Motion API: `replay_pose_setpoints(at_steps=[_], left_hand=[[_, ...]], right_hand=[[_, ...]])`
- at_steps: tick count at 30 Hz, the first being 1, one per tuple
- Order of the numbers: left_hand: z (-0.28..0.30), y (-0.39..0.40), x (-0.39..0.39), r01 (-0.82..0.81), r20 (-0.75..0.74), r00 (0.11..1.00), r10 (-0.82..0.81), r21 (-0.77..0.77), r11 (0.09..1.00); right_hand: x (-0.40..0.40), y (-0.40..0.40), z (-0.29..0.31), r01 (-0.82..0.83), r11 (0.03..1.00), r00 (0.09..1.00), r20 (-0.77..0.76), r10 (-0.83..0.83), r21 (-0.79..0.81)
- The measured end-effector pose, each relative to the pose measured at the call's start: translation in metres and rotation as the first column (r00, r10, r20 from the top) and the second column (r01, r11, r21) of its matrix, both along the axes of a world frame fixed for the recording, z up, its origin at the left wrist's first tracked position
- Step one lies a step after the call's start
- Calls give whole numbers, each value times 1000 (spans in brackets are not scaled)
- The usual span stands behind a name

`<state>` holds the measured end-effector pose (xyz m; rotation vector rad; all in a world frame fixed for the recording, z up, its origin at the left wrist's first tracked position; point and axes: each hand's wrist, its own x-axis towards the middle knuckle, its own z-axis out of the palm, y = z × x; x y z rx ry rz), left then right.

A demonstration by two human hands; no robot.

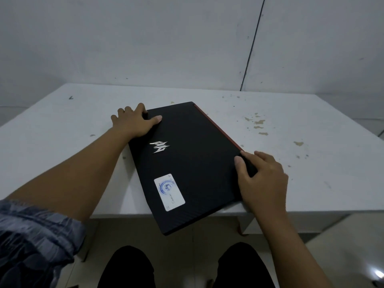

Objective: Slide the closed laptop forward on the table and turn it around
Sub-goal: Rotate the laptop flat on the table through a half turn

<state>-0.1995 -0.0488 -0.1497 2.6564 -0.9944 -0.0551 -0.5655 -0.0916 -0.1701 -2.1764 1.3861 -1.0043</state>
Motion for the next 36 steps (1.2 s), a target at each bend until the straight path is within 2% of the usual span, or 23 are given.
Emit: replay_pose_setpoints(at_steps=[3,5,7,11,16,21,31,34,36], left_hand=[[6,-8,7,52,-14,999,-52,-22,998],[8,-14,12,135,-63,989,-137,-40,990],[7,-17,16,187,-108,975,-192,-59,981],[1,-15,17,192,-52,979,-196,-66,979],[2,-11,16,178,-57,982,-182,-63,982],[3,-1,7,92,-72,993,-96,-66,994],[-10,25,-40,-152,9,988,154,-124,981],[-10,28,-43,-157,-1,987,158,-107,982],[-5,32,-37,-107,0,994,108,-109,988]], right_hand=[[3,44,-2,-39,985,999,-15,42,171],[9,73,-6,-109,972,993,-22,116,209],[19,87,-10,-116,968,988,-72,135,222],[32,85,-7,-35,980,974,-215,78,197],[33,71,-4,-57,980,953,-281,110,190],[26,40,1,-114,974,930,-323,174,196],[-5,-29,11,-337,908,900,-199,389,251],[-8,-27,14,-330,901,917,-129,376,282],[-7,-14,16,-261,915,950,-85,299,306]])
